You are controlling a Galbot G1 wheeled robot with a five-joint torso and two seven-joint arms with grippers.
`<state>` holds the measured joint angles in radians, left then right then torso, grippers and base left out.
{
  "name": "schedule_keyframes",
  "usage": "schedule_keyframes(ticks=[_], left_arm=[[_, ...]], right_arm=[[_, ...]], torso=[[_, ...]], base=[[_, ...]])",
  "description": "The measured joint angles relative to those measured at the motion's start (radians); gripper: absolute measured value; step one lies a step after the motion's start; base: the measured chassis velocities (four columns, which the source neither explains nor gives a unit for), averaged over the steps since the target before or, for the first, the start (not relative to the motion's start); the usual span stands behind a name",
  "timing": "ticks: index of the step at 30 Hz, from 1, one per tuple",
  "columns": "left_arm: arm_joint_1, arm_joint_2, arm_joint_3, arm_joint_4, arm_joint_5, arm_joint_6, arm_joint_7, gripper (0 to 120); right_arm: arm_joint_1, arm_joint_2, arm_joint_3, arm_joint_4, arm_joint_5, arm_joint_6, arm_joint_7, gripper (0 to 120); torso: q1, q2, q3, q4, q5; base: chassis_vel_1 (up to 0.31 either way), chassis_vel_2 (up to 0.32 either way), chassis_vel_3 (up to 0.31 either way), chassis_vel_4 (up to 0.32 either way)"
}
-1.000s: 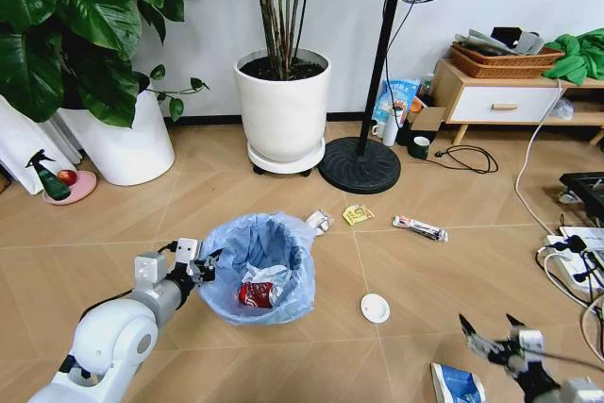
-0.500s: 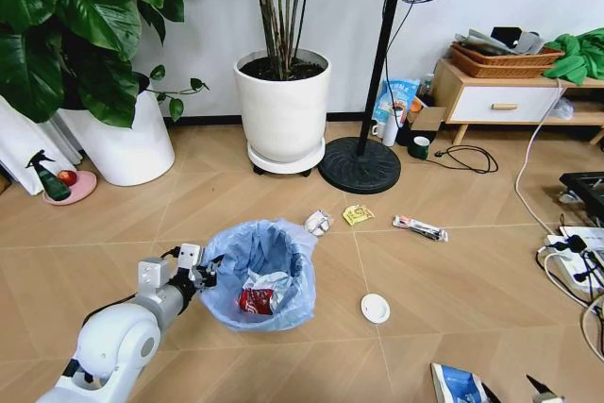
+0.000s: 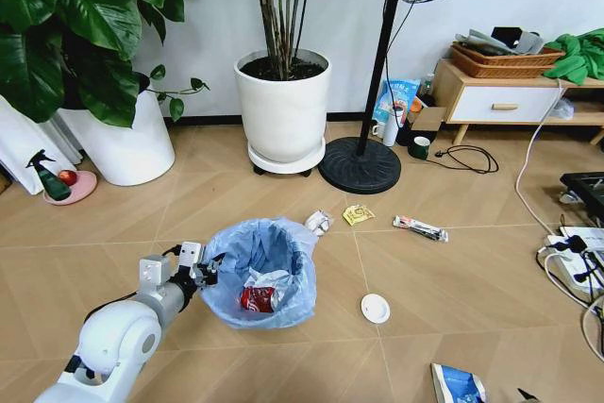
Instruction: Pick up the trash bin and place the garbage on the floor into it.
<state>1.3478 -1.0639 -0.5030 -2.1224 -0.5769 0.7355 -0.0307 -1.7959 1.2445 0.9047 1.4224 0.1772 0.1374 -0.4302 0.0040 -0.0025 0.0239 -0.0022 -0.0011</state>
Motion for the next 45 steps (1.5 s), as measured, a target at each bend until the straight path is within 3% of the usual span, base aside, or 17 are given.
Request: schedule_keyframes(ticks=[6, 18, 28, 33, 45], left_arm=[[-0.008, 0.003, 0.002, 0.007, -0.001, 0.000, 0.000, 0], [-0.011, 0.006, 0.005, 0.010, -0.003, 0.000, -0.001, 0], [-0.016, 0.006, 0.008, 0.012, -0.004, 0.000, -0.003, 0], [-0.016, 0.005, 0.008, 0.012, -0.004, 0.000, -0.004, 0], [-0.015, 0.008, 0.006, 0.007, -0.007, 0.000, -0.005, 0]], right_arm=[[0.047, 0.011, -0.029, -0.029, -0.004, -0.027, 0.012, 88], [0.110, 0.017, -0.067, -0.089, -0.020, -0.043, 0.025, 45], [0.121, 0.032, -0.068, -0.102, -0.034, -0.039, 0.038, 16], [0.125, 0.033, -0.069, -0.108, -0.037, -0.037, 0.043, 6], [0.124, 0.026, -0.048, -0.062, -0.008, -0.054, 0.066, 6]], torso=[[0.000, 0.000, 0.000, 0.0000, 0.0001], [0.000, 0.000, 0.000, 0.0000, -0.0009], [0.000, 0.000, 0.000, 0.0001, 0.0004], [0.000, 0.000, 0.000, 0.0001, 0.0006], [0.000, 0.000, 0.000, -0.0001, 0.0002]], base=[[0.000, 0.000, 0.000, 0.000], [0.000, 0.000, 0.000, 0.000], [0.000, 0.000, 0.000, 0.000], [0.000, 0.000, 0.000, 0.000], [0.000, 0.000, 0.000, 0.000]])
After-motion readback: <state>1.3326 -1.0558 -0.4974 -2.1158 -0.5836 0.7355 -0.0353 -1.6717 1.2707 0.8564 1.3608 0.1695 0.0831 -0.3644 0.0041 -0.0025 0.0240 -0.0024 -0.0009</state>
